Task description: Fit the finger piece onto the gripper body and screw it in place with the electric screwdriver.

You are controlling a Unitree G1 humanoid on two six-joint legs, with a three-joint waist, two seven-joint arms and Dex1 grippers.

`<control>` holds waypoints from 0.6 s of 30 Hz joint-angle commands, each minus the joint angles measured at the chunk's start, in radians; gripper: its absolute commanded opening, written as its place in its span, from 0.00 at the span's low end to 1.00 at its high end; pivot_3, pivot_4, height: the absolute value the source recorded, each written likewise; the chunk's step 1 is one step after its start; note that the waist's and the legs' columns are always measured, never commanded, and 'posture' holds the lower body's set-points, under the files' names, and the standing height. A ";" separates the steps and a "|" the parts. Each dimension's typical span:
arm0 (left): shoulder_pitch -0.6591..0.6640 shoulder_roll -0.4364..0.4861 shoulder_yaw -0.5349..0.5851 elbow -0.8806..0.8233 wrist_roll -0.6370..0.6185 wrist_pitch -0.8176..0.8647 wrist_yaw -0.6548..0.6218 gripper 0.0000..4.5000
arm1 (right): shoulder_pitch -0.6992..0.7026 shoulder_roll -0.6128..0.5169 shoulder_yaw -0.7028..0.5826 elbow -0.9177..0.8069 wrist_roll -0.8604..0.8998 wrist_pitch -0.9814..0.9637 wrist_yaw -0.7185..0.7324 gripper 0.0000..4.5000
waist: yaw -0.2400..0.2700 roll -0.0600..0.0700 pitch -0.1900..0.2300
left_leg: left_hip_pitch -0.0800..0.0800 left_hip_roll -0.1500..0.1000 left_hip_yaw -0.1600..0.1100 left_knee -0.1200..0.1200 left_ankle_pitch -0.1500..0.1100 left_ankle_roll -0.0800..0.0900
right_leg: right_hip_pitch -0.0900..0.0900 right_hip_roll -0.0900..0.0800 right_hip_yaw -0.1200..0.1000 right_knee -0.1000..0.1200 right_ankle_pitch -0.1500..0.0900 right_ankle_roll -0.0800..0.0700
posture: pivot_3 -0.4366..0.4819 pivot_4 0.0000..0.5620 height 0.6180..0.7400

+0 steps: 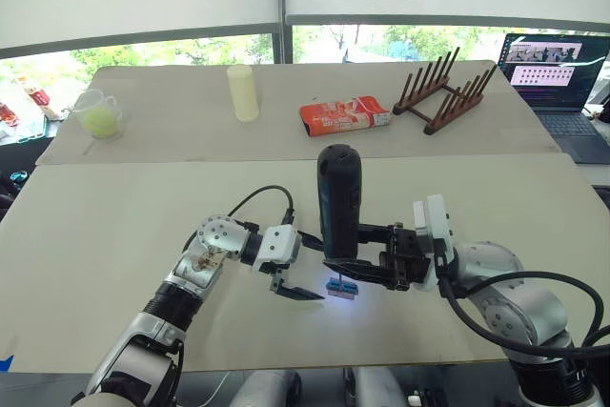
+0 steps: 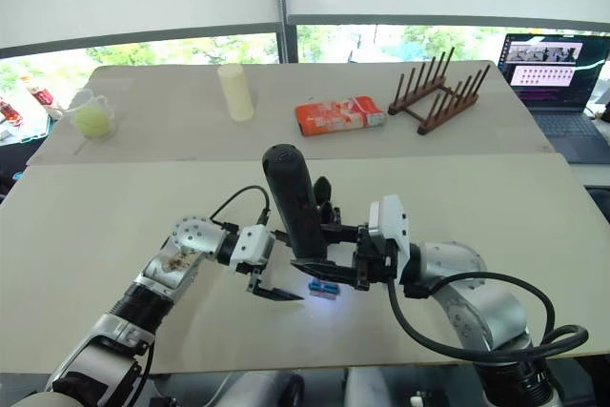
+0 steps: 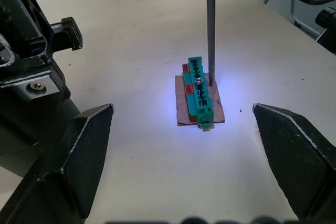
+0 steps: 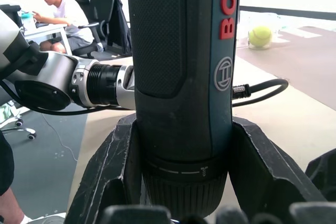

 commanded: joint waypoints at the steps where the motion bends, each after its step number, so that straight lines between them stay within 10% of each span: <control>1: -0.017 -0.002 0.003 -0.013 -0.002 -0.011 0.004 1.00 | -0.003 0.002 0.001 -0.040 0.014 -0.019 0.007 0.42 | 0.000 0.000 0.000 | 0.000 0.000 0.000 0.000 0.000 0.000 | 0.000 0.000 0.000 0.000 0.000 0.000 | 0.48 0.27 1.00; 18: -0.008 -0.007 -0.011 -0.021 -0.003 -0.008 -0.005 1.00 | -0.044 -0.012 -0.048 -0.082 0.073 0.004 -0.038 0.42 | 0.001 0.000 0.000 | 0.000 0.000 0.000 0.000 0.000 0.000 | 0.000 0.000 0.000 0.000 0.000 0.000 | 0.48 0.27 1.00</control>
